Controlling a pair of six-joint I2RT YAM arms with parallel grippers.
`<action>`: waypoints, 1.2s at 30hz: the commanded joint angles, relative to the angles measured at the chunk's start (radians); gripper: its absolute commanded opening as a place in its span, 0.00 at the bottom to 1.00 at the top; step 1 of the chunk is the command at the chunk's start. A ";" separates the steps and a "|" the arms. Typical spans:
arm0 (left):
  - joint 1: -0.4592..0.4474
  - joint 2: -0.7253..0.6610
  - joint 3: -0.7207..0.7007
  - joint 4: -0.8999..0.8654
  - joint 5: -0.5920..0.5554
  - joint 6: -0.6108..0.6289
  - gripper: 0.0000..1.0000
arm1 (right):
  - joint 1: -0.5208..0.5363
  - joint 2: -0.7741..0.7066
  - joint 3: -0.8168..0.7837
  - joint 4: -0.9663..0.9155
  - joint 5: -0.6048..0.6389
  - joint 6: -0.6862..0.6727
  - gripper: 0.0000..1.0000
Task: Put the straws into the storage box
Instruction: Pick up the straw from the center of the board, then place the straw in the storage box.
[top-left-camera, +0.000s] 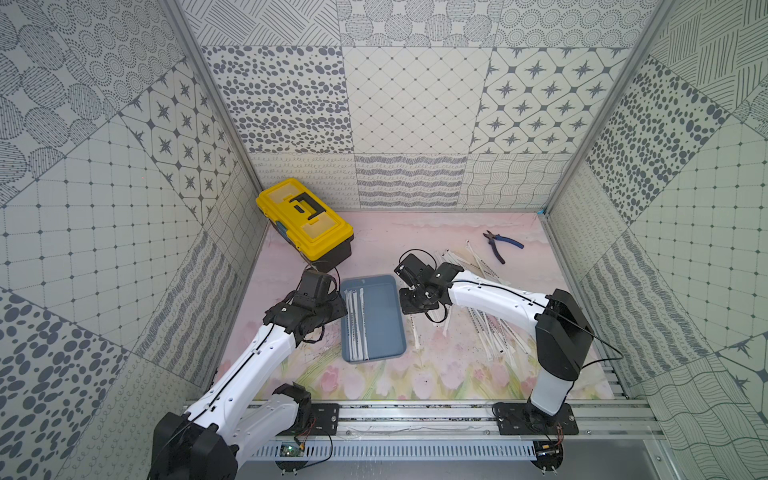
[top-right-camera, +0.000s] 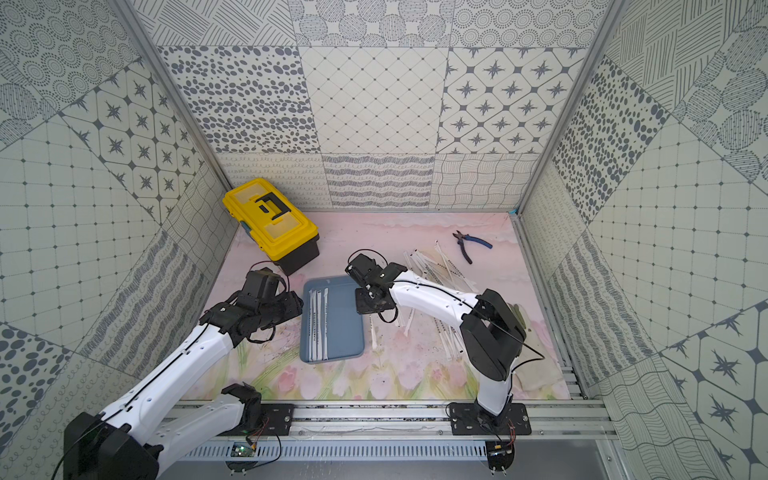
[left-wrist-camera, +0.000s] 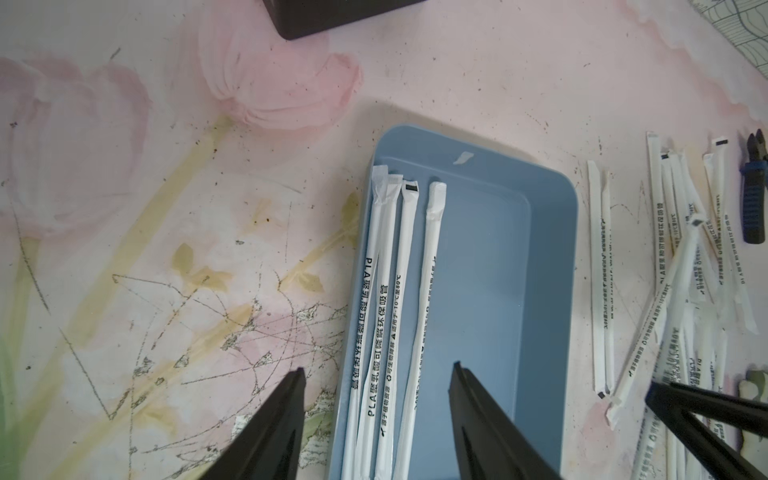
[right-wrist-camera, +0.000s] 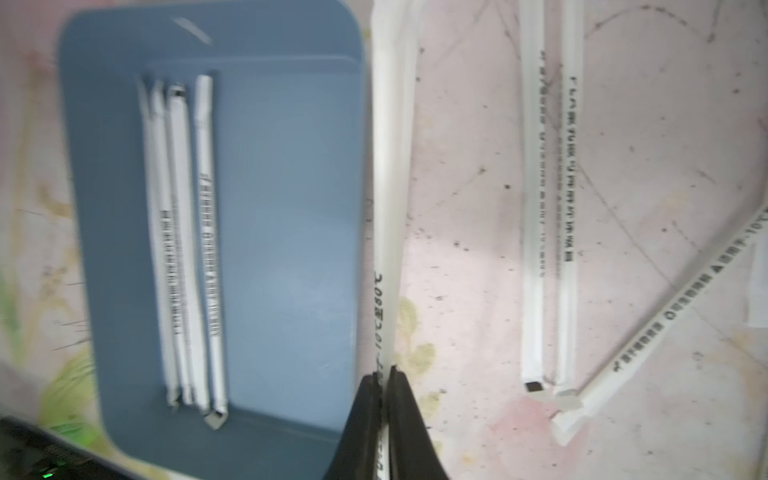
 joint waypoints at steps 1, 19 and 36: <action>0.010 0.003 -0.006 -0.012 0.018 -0.013 0.60 | 0.060 0.111 0.061 0.120 -0.073 0.100 0.10; 0.001 0.006 -0.013 0.027 0.108 -0.021 0.59 | 0.074 0.427 0.237 0.214 -0.175 0.180 0.09; -0.100 0.069 0.099 -0.006 0.051 0.046 0.58 | -0.067 0.028 -0.018 0.085 -0.047 0.064 0.32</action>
